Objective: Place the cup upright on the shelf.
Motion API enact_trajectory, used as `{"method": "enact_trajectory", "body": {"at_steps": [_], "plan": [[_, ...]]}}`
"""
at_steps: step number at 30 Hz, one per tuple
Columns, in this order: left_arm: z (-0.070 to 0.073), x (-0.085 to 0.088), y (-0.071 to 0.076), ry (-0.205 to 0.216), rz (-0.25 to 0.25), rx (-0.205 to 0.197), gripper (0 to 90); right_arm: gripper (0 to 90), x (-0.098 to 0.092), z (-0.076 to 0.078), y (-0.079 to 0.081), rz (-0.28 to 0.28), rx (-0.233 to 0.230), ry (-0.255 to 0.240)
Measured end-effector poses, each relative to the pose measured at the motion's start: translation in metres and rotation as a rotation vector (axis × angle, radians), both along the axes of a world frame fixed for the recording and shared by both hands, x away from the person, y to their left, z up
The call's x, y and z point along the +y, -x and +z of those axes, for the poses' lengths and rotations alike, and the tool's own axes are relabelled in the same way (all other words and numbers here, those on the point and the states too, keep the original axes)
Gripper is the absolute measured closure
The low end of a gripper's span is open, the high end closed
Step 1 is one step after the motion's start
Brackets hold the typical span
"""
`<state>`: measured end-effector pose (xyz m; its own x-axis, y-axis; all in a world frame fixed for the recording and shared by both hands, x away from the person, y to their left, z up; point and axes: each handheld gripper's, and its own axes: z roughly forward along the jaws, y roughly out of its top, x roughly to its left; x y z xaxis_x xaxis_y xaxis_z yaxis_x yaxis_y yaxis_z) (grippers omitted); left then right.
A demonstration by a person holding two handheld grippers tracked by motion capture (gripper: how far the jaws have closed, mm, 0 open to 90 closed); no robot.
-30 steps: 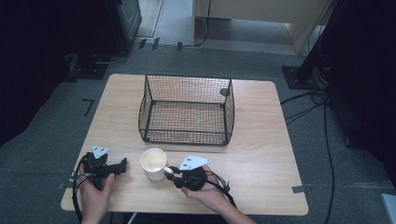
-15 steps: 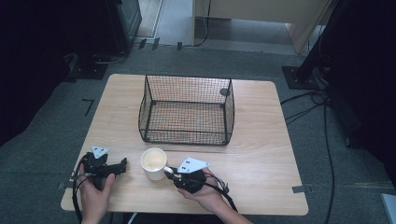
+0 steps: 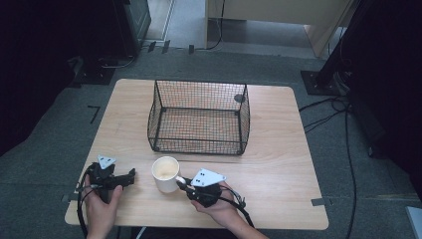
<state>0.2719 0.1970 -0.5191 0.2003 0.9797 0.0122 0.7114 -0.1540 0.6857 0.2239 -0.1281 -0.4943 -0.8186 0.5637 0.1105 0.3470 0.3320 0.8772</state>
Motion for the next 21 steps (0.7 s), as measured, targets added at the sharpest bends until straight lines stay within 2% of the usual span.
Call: {"method": "enact_trajectory", "body": {"at_steps": [7, 21], "plan": [[0.0, 0.0, 0.0, 0.0, 0.0, 0.0, 0.0, 81.0, -0.003, 0.004, 0.001, 0.001, -0.011, -0.012], [0.0, 0.0, 0.0, 0.0, 0.0, 0.0, 0.0, 81.0, -0.008, 0.021, 0.003, -0.002, -0.043, -0.053]]}}
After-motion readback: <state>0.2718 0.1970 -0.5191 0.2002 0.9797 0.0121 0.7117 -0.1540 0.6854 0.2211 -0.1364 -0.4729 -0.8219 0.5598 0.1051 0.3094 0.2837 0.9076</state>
